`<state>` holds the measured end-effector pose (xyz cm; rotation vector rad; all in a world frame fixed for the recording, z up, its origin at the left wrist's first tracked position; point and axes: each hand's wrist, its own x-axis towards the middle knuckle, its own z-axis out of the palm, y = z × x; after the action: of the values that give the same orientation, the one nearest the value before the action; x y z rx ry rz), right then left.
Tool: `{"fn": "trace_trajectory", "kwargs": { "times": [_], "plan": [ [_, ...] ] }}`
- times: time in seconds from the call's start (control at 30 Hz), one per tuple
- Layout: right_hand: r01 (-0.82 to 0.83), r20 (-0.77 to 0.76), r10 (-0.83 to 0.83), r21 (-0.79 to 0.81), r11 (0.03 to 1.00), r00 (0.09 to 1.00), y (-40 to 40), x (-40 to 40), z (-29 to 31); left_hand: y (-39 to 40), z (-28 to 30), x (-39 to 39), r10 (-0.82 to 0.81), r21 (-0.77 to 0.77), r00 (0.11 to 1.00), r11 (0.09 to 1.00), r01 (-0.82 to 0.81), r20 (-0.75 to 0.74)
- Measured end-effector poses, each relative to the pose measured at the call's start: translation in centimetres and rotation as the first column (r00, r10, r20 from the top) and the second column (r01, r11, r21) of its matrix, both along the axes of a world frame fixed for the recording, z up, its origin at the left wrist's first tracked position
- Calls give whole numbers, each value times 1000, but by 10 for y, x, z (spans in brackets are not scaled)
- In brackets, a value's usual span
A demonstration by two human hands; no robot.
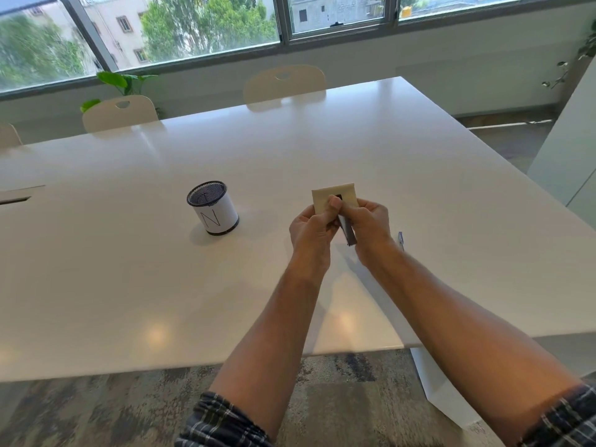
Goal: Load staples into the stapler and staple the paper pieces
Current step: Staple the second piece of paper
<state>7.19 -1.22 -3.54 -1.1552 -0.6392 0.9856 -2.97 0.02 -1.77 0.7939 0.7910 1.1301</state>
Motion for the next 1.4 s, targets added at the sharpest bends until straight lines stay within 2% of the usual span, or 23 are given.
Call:
{"fn": "trace_trajectory", "kwargs": {
  "times": [0.1,0.23,0.4,0.57,0.63,0.7,0.8,1.03,1.17,1.23,1.3,1.4],
  "plan": [
    [24,-18,-25,-40,999,1000,-1,1,-1,-1,-5,1,18,15,999,1000,-17,-47],
    [-20,13,20,-17,1000,1000,-1,4,-2,1,-7,-6,-37,109,998,993,43,-50],
    [-224,43,222,59,973,974,1,8,7,16,-6,-17,21,84,999,996,-24,39],
    [-192,-219,205,79,978,954,2,14,11,24,-5,-24,75,-32,990,997,-71,121],
    [-187,-249,198,68,980,948,3,17,10,24,-6,-25,70,-66,989,996,-61,131],
    [-186,-206,195,63,981,959,2,20,9,22,-6,-26,27,-96,989,995,-13,147],
    [-251,-77,255,59,966,964,1,23,5,16,-2,-25,-131,-140,970,977,161,204],
    [-444,33,443,4,896,896,0,29,-1,6,4,-23,-317,-277,910,879,388,267],
    [-469,102,467,-5,883,878,-2,31,0,5,6,-27,-419,-298,885,835,463,203],
    [-424,89,422,11,905,902,-2,32,2,7,6,-29,-434,-289,899,855,430,53],
    [-349,62,347,27,937,936,-1,34,5,11,7,-30,-335,-251,937,920,302,-99],
    [-234,33,234,27,972,972,-1,41,8,21,4,-37,-185,-129,967,978,164,-174]
  ]
}}
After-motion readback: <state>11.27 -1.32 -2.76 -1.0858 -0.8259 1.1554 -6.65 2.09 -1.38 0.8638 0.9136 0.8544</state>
